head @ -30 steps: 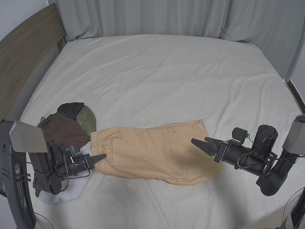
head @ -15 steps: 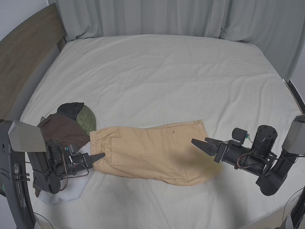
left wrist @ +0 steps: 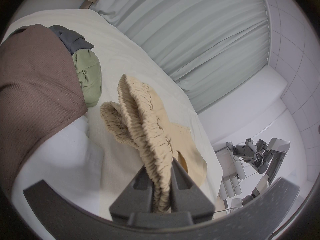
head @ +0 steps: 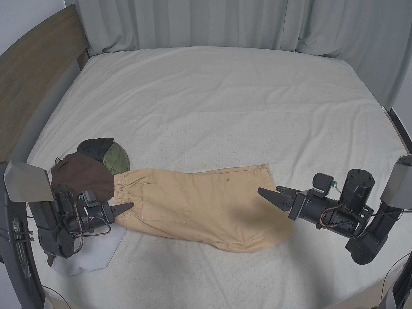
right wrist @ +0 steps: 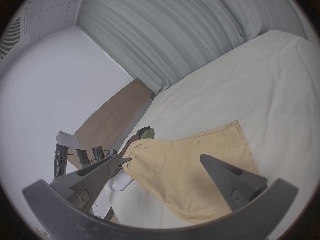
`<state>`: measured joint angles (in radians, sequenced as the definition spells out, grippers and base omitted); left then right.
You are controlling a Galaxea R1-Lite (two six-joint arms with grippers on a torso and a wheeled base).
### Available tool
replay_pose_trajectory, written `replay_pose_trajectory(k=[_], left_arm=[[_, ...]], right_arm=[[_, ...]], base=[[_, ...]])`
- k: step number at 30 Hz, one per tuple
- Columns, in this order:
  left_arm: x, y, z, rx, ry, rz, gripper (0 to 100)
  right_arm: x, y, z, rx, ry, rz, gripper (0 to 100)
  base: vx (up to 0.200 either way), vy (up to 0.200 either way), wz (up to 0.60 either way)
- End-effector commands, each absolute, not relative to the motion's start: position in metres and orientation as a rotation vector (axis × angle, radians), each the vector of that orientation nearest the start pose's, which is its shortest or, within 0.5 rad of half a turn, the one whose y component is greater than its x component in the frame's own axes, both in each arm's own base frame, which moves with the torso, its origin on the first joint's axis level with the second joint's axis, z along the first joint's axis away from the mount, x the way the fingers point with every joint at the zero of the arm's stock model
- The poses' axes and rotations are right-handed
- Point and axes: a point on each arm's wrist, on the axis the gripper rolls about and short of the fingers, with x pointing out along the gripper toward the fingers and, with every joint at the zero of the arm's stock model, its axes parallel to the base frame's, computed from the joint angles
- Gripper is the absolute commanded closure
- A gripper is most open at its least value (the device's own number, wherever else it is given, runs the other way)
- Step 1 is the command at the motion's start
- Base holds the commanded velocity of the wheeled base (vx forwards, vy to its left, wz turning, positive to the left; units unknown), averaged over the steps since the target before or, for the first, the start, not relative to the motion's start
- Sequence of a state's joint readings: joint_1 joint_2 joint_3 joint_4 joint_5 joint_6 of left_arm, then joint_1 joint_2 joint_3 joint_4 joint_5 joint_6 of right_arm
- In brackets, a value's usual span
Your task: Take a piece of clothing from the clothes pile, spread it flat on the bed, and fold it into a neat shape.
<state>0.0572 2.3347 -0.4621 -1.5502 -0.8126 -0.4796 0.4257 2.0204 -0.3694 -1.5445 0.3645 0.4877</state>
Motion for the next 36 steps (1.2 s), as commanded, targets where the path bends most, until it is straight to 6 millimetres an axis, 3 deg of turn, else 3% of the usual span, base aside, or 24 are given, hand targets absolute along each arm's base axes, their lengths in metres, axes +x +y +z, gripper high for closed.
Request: replay_pose_trajectory(k=[1, 8, 14, 36], left_arm=[[0.319, 0.007, 0.0, -0.591, 0.462, -0.666, 100], [0.318, 0.023, 0.002, -0.604, 0.45, -0.674, 100], [0.317, 0.023, 0.002, -0.603, 0.451, -0.681, 100], [0.313, 0.0, 0.021, -0.568, 0.431, -0.742, 100]], right_arm=[[0.262, 0.128, 0.08, 0.458, 0.298, 0.749, 0], [0.262, 0.128, 0.08, 0.459, 0.299, 0.75, 0], [0.262, 0.128, 0.08, 0.458, 0.296, 0.75, 0], [0.261, 0.129, 0.082, 0.458, 0.293, 0.756, 0]], base=[[0.0, 0.0, 0.0], [0.0, 0.0, 0.0], [0.0, 0.0, 0.0], [0.0, 0.0, 0.0]])
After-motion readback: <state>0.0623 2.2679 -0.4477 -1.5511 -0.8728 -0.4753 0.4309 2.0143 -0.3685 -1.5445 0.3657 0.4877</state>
